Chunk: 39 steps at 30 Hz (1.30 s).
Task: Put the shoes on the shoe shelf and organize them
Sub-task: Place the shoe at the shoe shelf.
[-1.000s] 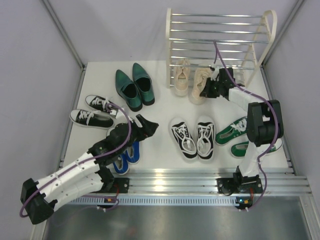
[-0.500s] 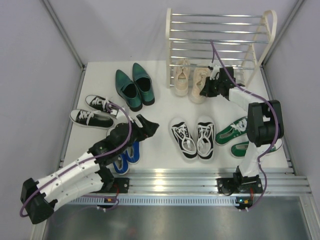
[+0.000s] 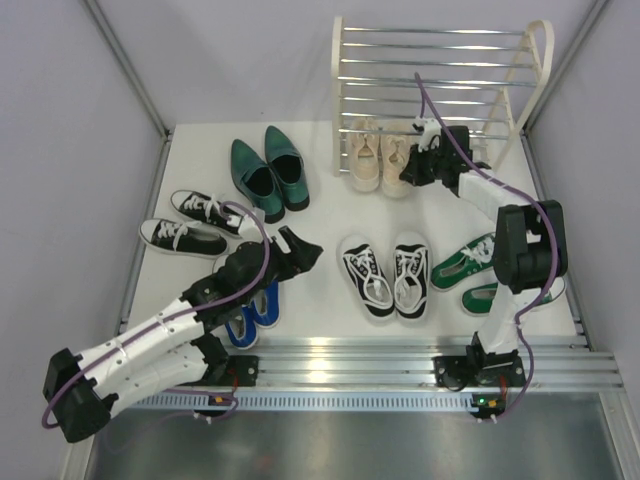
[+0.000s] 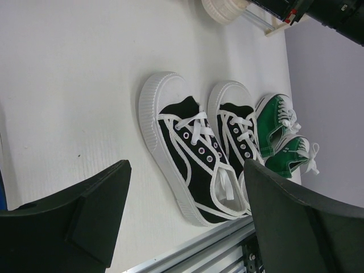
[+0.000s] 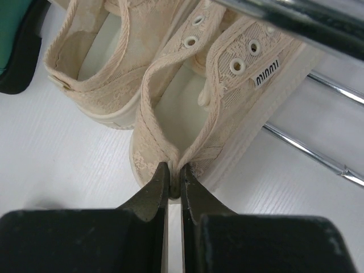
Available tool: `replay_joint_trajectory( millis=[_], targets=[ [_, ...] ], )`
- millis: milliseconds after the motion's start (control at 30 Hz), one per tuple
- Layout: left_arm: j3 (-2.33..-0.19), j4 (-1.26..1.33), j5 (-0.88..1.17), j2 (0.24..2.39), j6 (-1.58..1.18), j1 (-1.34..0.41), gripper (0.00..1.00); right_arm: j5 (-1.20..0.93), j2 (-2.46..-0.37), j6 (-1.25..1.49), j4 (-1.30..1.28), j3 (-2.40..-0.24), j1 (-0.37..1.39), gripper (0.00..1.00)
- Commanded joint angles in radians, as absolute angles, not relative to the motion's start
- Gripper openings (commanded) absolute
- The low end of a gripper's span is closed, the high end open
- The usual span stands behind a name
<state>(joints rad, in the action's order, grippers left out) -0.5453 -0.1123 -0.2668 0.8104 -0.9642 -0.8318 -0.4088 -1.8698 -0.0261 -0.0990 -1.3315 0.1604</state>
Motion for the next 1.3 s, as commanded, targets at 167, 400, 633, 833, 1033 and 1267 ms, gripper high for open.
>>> replay_joint_trajectory(
  millis=[167, 400, 633, 833, 1033, 1267],
  targets=[
    [-0.601, -0.052, -0.252, 0.828, -0.939, -0.827, 0.86, -0.388, -1.875, -0.061, 0.049, -1.405, 0.167, 0.00],
    [-0.606, -0.055, -0.250, 0.828, -0.939, -0.827, 0.85, -0.356, -1.888, -0.032, 0.066, -1.381, 0.176, 0.00],
    [-0.603, -0.057, -0.245, 0.827, -0.943, -0.827, 0.85, -0.316, -1.873, -0.005, 0.095, -1.368, 0.179, 0.00],
    [-0.601, -0.058, -0.245, 0.818, -0.946, -0.827, 0.85, -0.284, -1.878, 0.045, 0.095, -1.391, 0.179, 0.01],
    [-0.598, -0.060, -0.245, 0.816, -0.946, -0.827, 0.86, -0.291, -1.890, 0.037, 0.083, -1.382, 0.192, 0.08],
    [-0.600, -0.063, -0.261, 0.816, -0.948, -0.827, 0.86, -0.296, -1.902, 0.029, 0.069, -1.377, 0.198, 0.21]
  ],
)
